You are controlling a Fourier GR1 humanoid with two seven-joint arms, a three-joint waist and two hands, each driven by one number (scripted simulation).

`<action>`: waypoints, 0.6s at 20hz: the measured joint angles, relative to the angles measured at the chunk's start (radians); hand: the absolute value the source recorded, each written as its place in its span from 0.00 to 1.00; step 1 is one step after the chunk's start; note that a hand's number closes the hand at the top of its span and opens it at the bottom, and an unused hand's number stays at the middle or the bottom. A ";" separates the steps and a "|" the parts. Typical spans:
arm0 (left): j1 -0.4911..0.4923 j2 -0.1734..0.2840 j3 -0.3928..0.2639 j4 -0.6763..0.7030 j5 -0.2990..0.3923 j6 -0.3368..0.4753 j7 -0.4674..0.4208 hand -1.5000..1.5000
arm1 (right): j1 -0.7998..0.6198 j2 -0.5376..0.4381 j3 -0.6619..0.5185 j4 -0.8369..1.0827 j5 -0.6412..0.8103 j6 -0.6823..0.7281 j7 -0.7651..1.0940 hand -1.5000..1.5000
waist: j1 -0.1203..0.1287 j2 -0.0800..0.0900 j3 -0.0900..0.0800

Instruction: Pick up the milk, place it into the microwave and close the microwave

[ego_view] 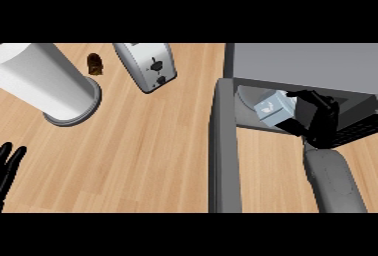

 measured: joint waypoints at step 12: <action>-0.044 0.000 -0.060 0.014 -0.037 -0.008 0.017 0.00 | 0.034 0.056 0.016 0.025 0.014 -0.004 0.001 0.00 | 0.047 0.018 0.001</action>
